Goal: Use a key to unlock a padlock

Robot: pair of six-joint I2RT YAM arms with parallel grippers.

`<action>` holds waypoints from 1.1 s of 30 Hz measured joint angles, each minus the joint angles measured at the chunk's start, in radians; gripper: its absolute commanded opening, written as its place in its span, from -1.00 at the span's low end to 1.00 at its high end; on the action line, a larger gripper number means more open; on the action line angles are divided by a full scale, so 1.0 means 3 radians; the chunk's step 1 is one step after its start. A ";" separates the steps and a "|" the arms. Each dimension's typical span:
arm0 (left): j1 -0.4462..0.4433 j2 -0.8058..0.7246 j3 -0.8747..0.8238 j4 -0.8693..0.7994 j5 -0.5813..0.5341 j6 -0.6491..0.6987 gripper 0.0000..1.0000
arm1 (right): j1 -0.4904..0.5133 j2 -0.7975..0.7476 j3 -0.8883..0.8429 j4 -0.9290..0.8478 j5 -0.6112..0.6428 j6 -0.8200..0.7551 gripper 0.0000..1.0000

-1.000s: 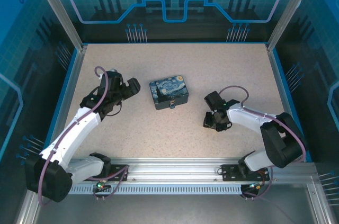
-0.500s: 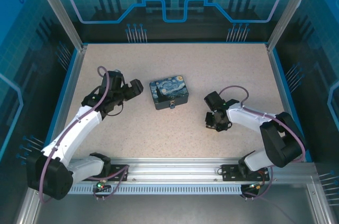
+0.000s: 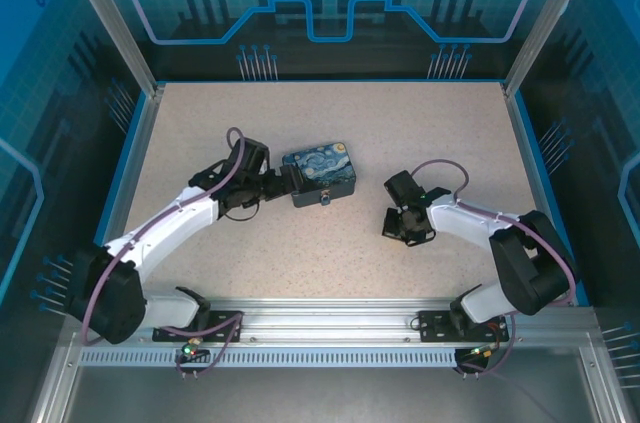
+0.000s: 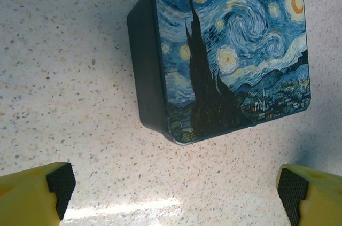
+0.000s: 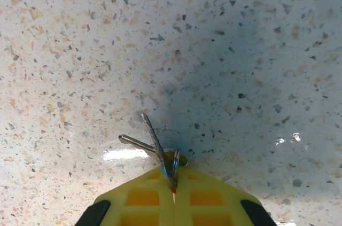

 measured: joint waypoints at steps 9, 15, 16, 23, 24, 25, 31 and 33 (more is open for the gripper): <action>-0.0020 0.0092 0.0149 0.0058 0.0000 -0.0052 0.98 | 0.0000 -0.0155 -0.0062 -0.0004 0.0000 0.0000 -1.00; -0.0020 0.0127 0.0149 0.0058 0.0000 -0.0057 0.98 | 0.0000 -0.0252 -0.0092 -0.0009 -0.0001 0.0000 -1.00; -0.0020 0.0135 0.0149 0.0058 0.0000 -0.0057 0.97 | 0.0000 -0.0277 -0.0095 -0.0013 -0.0001 0.0000 -1.00; -0.0025 0.0151 0.0173 0.0057 -0.0001 -0.0057 0.98 | 0.0000 -0.0412 -0.0097 -0.0020 -0.0005 -0.0006 -1.00; -0.0025 0.0153 0.0181 0.0058 -0.0001 -0.0057 0.98 | 0.0000 -0.0421 -0.0097 -0.0023 -0.0011 -0.0015 -1.00; -0.0025 0.0153 0.0189 0.0058 -0.0001 -0.0057 0.98 | 0.0000 -0.0431 -0.0097 -0.0029 -0.0025 -0.0027 -1.00; -0.0025 0.0165 0.0200 0.0075 -0.0001 -0.0058 0.98 | -0.0033 -0.0546 -0.0097 -0.0041 -0.0116 -0.0128 -1.00; -0.0025 0.0178 0.0200 0.0080 -0.0001 -0.0058 0.98 | -0.0071 -0.0594 -0.0097 -0.0036 -0.0173 -0.0170 -1.00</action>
